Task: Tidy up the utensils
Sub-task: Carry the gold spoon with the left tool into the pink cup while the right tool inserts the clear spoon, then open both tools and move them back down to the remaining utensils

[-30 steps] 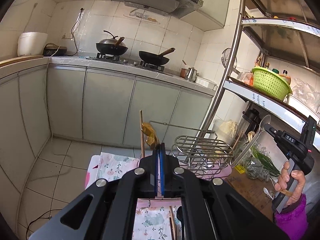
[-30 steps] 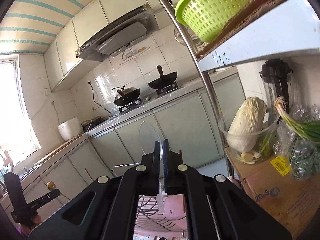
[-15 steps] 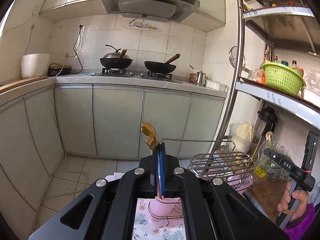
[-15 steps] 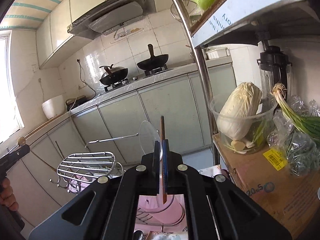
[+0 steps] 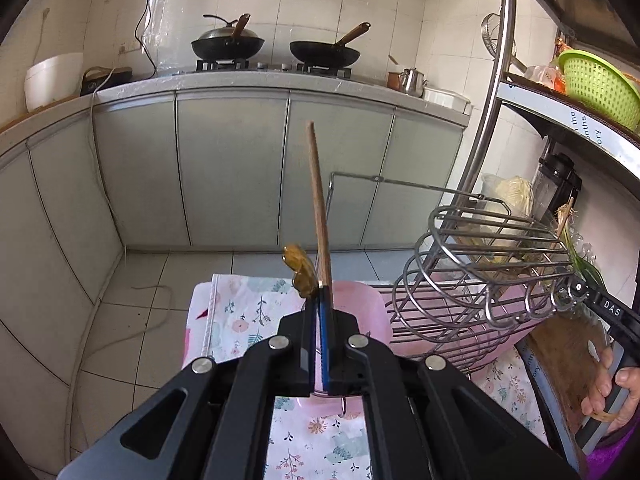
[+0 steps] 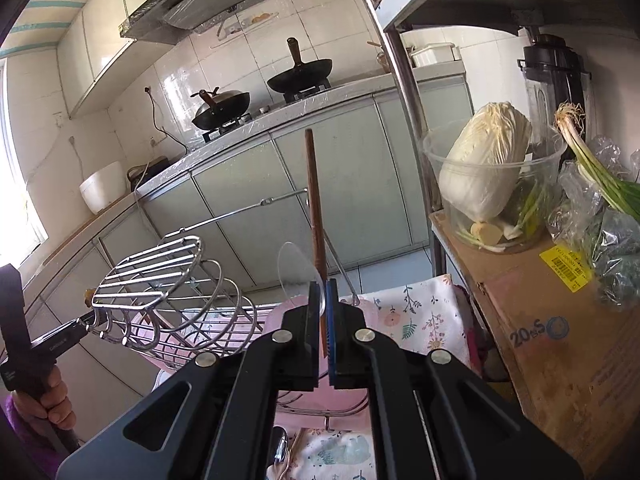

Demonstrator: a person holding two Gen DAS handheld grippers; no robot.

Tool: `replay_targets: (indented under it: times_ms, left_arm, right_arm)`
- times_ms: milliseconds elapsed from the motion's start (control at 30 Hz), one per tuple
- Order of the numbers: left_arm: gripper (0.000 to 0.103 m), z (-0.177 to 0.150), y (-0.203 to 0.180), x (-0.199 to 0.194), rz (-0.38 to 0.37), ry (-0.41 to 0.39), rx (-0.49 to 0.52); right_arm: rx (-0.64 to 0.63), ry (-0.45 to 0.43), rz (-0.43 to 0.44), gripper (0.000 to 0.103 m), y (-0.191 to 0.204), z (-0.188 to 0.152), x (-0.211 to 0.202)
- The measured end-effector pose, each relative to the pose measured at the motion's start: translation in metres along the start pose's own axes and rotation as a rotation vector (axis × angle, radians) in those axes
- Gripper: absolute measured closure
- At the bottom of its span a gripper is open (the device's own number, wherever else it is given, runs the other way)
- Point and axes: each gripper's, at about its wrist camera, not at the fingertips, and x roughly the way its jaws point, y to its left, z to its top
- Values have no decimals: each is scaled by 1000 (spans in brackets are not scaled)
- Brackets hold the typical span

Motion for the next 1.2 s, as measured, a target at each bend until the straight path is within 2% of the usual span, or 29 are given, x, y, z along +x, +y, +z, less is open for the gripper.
replay_targets:
  times_ms: [200,233,267,333,400,467,533,867,1033,1200]
  left_arm:
    - [100,-5,9,9,-10,33,-56]
    - [96,-6,10,9,-7,34,-61]
    - [87,-6,11,8,-6,35,-68]
    - [81,-7,15,4,-21,29,-88]
    - [81,-9,16,0,-28,26,-91]
    - [81,-12,16,-5,-29,24,-91]
    - [81,-14,15,-8,-34,27,-92]
    - [81,-38,10,-31,-71,33,-107]
    - [81,-57,5,-37,-113,65,-130]
    - [81,-76,-8,-33,-107,116,-85]
  right_arm:
    - [15,39,-8,99,-1,-5,3]
    - [19,49,-9,99,-2,-5,4]
    - [23,59,-10,98,-3,-6,4]
    - [22,72,-8,97,-3,-7,5]
    - [19,79,-4,87,-2,-9,3]
    - [21,73,-5,72,-1,-11,-1]
    - [26,67,-3,69,0,-13,-6]
    - [50,67,5,69,6,-35,-31]
    - [48,88,18,69,12,-56,-40]
    - [53,125,35,69,15,-81,-41]
